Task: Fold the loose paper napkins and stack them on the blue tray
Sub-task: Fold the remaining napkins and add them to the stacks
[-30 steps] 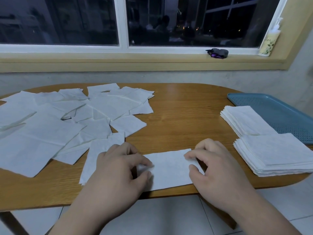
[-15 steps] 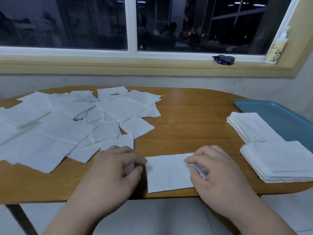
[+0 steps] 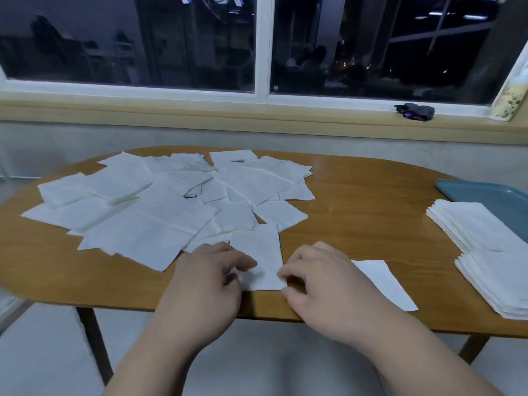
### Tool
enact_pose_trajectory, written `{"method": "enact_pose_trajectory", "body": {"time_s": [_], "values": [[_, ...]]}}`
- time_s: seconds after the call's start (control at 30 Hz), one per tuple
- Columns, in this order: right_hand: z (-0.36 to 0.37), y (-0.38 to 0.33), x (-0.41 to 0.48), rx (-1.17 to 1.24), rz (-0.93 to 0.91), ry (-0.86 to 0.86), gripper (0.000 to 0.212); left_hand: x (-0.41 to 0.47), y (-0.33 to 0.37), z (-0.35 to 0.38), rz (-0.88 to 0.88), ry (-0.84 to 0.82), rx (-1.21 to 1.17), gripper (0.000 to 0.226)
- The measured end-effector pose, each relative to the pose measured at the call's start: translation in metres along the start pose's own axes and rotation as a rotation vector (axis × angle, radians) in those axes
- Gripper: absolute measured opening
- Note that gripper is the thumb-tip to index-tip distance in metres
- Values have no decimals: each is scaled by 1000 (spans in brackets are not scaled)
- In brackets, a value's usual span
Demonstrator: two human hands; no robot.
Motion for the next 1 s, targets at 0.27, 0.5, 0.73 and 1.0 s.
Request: {"method": "enact_pose_trajectory", "body": {"time_s": [0.27, 0.5, 0.73, 1.0], "values": [[4, 0, 11, -102, 42, -34, 20, 1, 0, 0, 29, -25, -32, 38], [5, 0, 9, -98, 55, -62, 18, -1, 3, 4, 27, -120, -2, 36], [1, 2, 5, -98, 49, -89, 14, 0, 5, 4, -2, -140, 59, 34], [-5, -2, 12, -49, 26, -11, 11, 1, 8, 7, 5, -122, 107, 21]]}}
Point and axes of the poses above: each hand's wrist, its own x-axis towards the middle knuckle, its own z-axis out of the palm, y = z × x, the point moved 5 cm from there along x, towards the middle knuckle, and after that the axes turned 6 degrees about x, right-handed, at the moved point
